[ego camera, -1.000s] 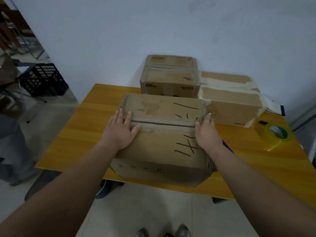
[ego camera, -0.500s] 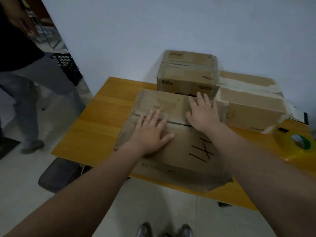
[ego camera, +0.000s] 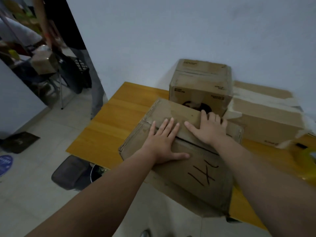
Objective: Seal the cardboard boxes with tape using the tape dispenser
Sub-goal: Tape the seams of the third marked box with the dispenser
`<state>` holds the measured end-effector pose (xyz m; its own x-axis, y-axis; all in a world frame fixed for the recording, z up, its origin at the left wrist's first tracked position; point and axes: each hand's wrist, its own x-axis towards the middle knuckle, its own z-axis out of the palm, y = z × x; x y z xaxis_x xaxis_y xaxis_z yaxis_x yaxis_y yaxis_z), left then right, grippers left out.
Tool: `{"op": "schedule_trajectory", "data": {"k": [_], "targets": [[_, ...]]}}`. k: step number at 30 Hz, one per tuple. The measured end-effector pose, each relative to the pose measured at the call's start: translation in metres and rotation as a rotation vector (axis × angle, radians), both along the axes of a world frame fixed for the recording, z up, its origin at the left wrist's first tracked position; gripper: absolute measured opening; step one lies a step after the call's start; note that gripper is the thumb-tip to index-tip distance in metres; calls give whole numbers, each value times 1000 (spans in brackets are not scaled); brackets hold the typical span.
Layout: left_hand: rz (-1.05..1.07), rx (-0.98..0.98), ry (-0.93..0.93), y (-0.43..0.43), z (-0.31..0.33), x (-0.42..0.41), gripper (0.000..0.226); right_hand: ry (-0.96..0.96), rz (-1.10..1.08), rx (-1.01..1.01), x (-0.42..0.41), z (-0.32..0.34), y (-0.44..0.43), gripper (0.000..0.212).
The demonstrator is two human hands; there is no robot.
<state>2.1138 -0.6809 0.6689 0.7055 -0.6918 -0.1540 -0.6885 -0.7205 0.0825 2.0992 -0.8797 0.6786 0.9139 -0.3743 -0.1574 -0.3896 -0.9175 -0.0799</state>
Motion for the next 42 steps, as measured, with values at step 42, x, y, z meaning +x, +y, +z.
{"op": "schedule_trajectory", "data": {"k": [42], "targets": [[169,83,2,11,10,77,80,137,29,146,-77,17,-28,85]]}}
